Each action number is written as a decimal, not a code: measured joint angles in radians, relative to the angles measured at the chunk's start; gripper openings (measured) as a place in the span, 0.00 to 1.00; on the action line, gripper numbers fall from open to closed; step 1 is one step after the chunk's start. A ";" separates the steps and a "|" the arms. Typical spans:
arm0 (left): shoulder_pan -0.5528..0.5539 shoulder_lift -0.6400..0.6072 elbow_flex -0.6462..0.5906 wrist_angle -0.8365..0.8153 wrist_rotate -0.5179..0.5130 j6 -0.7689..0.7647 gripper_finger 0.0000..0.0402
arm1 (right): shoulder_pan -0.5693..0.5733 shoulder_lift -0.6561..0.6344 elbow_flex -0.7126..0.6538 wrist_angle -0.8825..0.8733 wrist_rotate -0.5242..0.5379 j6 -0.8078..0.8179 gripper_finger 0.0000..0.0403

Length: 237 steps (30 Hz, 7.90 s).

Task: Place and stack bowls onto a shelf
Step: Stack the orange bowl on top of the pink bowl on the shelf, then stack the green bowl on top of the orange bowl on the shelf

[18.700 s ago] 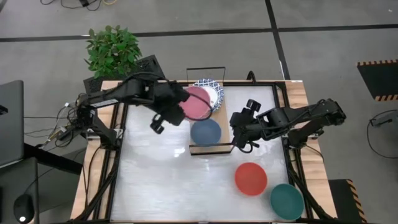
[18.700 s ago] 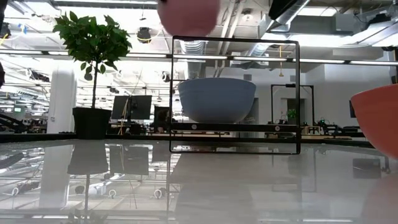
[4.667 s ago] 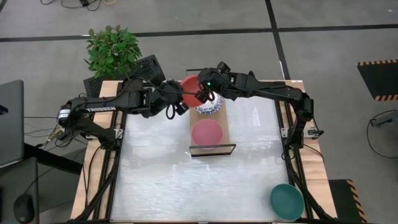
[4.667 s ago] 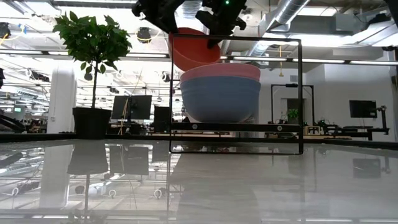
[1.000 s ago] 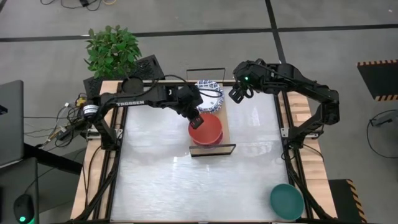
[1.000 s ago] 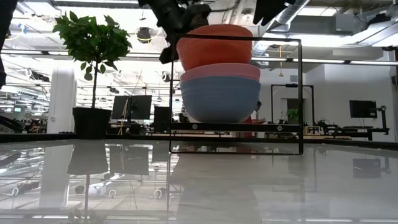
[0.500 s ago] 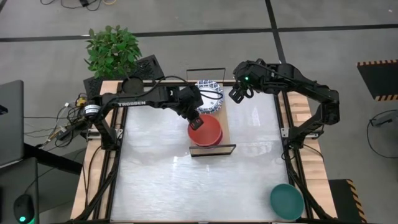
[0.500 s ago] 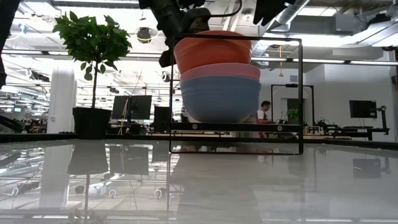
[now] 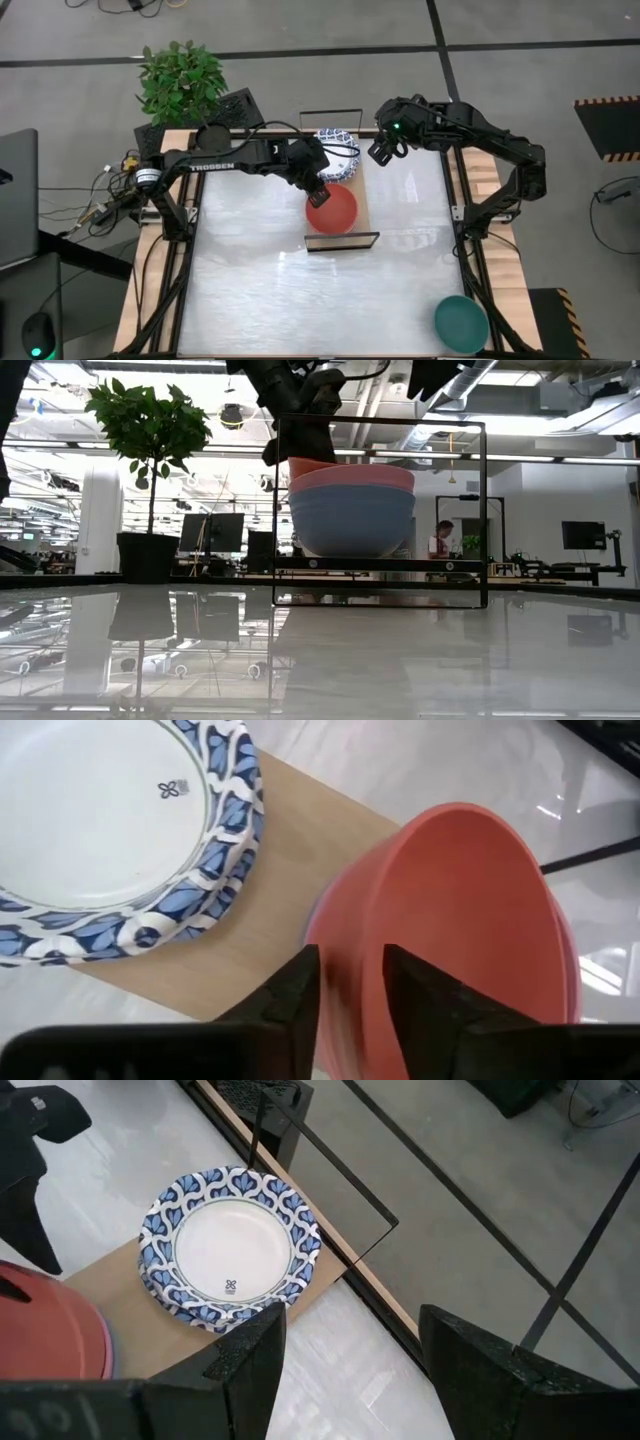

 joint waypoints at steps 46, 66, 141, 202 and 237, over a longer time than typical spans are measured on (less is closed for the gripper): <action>0.103 -0.018 -0.085 0.029 0.343 0.094 0.00 | 0.000 0.000 0.000 -0.081 -0.001 0.041 0.63; 0.110 -0.018 -0.098 0.042 0.385 0.123 0.00 | 0.043 0.000 -0.343 0.320 -0.215 0.052 0.58; 0.131 -0.102 0.018 -0.137 0.373 0.265 0.00 | 0.223 -0.174 -0.643 0.306 -0.318 0.281 0.20; 0.008 -0.158 0.017 -0.218 0.224 0.329 0.31 | 1.163 -0.181 -1.101 0.360 -0.708 0.912 0.56; 0.008 -0.158 0.017 -0.180 0.130 0.356 0.31 | 0.737 -0.167 -0.971 -0.302 0.000 1.805 0.06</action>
